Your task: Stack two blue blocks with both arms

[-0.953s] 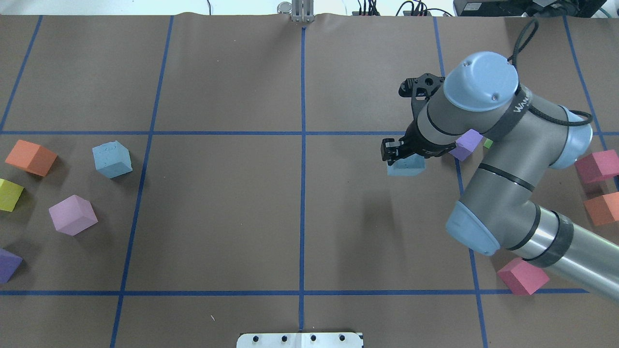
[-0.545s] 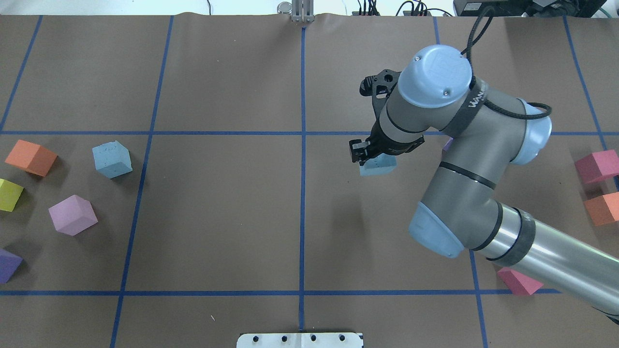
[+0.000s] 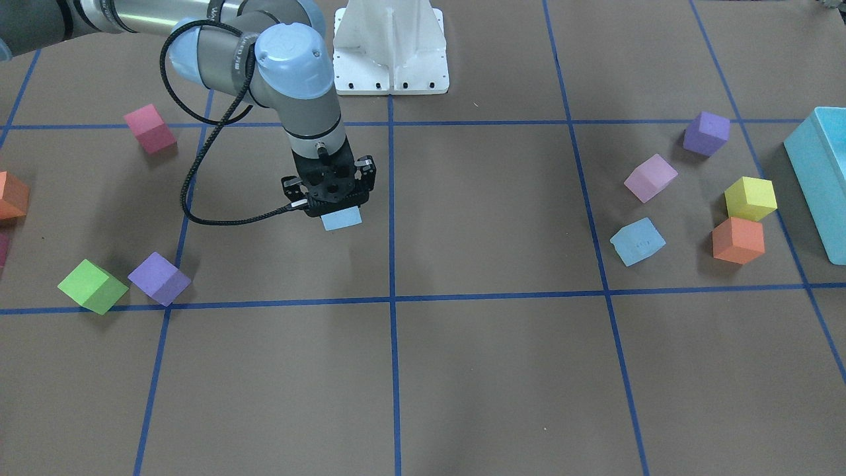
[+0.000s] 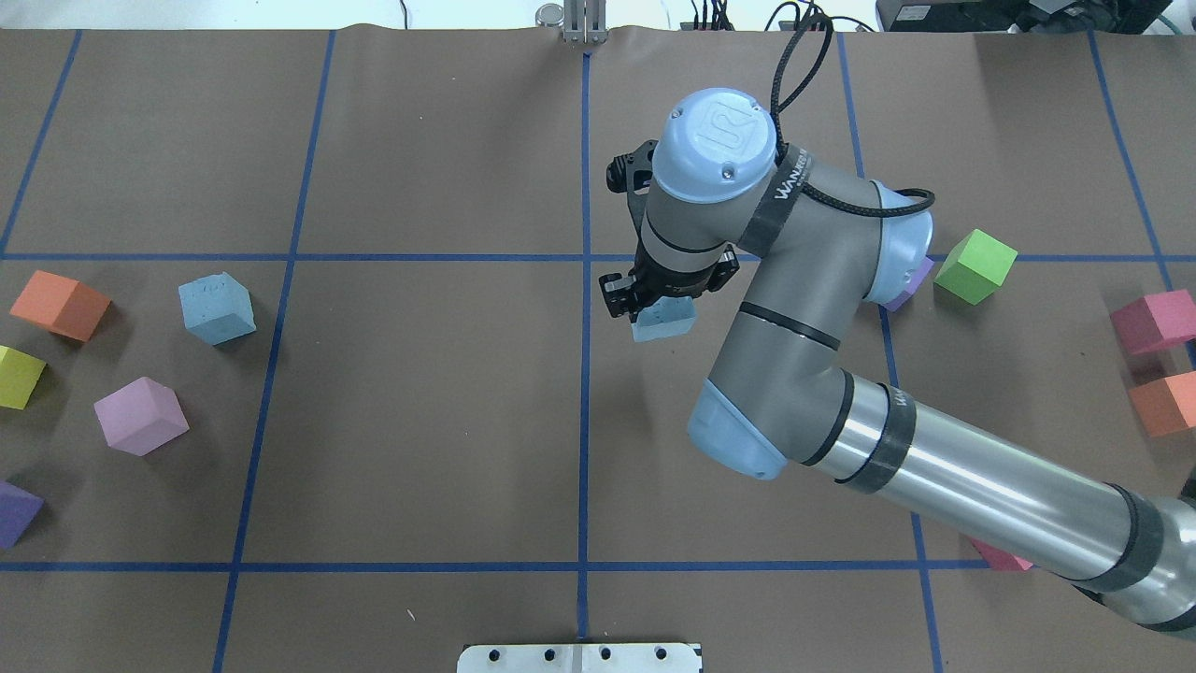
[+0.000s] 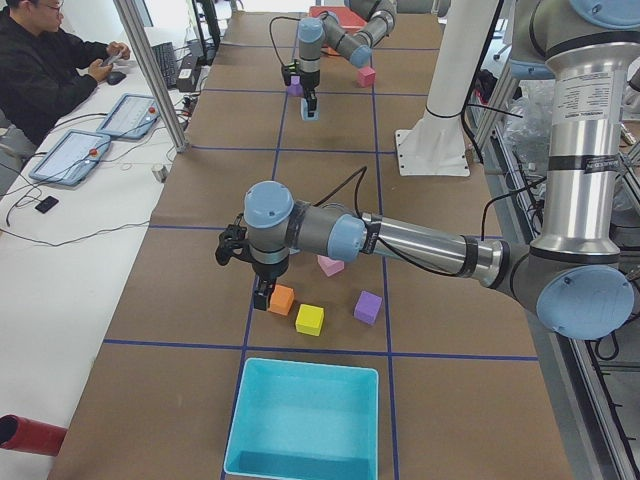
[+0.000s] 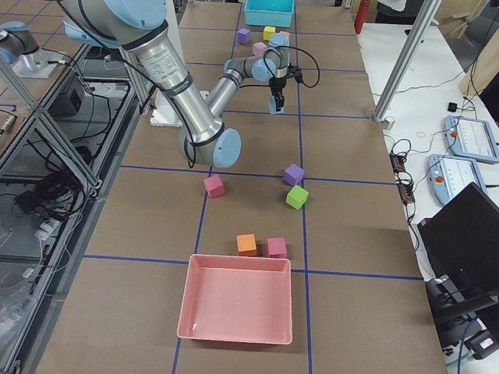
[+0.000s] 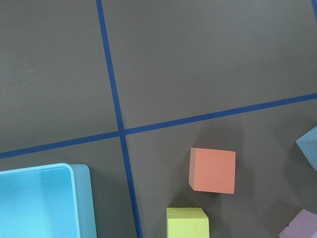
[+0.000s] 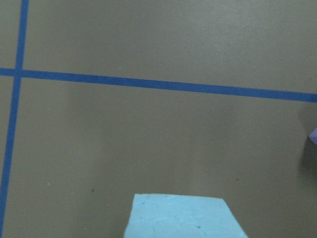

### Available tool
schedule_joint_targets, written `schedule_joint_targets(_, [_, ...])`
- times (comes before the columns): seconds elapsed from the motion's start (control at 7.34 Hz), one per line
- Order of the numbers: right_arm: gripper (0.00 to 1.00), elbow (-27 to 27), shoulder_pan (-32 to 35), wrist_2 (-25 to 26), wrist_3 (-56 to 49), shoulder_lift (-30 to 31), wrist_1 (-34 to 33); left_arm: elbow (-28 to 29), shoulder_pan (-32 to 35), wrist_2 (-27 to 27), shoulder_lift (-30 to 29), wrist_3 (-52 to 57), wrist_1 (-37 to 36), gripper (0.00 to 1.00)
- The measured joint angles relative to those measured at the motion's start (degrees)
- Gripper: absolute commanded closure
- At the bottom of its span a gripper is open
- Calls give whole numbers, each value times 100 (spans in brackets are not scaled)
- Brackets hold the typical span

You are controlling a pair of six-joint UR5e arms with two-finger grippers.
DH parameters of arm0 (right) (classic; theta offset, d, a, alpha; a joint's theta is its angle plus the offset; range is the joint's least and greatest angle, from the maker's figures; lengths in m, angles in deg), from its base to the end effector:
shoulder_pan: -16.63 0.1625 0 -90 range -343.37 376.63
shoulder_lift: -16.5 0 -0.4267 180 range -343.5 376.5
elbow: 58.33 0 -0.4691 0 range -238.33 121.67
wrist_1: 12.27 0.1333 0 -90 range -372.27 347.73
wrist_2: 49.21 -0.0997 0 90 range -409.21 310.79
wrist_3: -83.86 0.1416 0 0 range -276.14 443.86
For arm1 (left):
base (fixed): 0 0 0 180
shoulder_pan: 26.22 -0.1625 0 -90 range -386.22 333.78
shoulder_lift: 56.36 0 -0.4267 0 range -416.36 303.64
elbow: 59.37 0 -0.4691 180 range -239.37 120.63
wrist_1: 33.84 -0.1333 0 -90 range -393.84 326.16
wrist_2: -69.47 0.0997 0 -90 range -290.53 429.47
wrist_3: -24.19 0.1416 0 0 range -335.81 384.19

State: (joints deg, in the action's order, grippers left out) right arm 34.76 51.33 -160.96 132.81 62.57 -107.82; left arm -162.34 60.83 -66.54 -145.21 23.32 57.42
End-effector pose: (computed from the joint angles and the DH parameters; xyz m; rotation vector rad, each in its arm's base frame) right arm -0.5933 -0.5091 0.1591 0.1528 -0.7885 -0.2422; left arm -0.0021 -0.5708 0.5663 0.1892 0.8065 0.1259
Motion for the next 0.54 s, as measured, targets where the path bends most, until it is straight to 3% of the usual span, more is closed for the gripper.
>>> schedule_joint_targets(0.54, [40, -874, -118, 12, 80, -690, 15, 95, -3, -3, 7, -9, -9, 0])
